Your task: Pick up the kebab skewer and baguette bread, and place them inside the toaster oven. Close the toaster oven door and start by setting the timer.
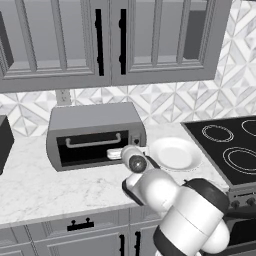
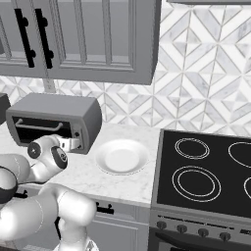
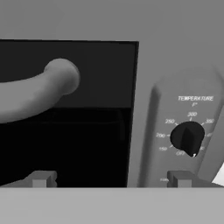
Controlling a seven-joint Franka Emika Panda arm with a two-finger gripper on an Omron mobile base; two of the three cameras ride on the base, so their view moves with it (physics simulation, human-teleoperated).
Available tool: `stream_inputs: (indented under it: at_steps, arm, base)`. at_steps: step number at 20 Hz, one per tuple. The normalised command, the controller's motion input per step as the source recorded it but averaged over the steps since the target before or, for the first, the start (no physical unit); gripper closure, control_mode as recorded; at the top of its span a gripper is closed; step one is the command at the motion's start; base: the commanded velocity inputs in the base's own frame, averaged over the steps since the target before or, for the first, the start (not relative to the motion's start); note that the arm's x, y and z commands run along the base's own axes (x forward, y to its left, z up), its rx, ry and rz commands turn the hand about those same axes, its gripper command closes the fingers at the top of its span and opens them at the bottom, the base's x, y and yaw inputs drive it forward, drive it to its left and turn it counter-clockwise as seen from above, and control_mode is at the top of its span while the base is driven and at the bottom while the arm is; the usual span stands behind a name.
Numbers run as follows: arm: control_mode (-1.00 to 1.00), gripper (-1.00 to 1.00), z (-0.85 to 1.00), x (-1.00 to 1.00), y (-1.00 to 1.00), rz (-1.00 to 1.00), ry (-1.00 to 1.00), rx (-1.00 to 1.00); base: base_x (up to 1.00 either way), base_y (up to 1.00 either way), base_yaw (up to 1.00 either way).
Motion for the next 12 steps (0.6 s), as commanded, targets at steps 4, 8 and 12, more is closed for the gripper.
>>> stream_inputs:
  at_steps: [4,8,12]
  arm:
    - [-1.00,-1.00,-0.03,-0.01,-0.18,0.01,0.00,0.00]
    - [-1.00,-1.00,-0.09,-0.01,-0.11,0.02,-0.01,0.03]
    - [-1.00,-1.00,-0.19,0.00,0.00,0.00,-0.03,0.03]
  base:
    - [0.00,0.00,0.00]
    - [0.00,0.00,0.00]
    - [0.00,0.00,0.00]
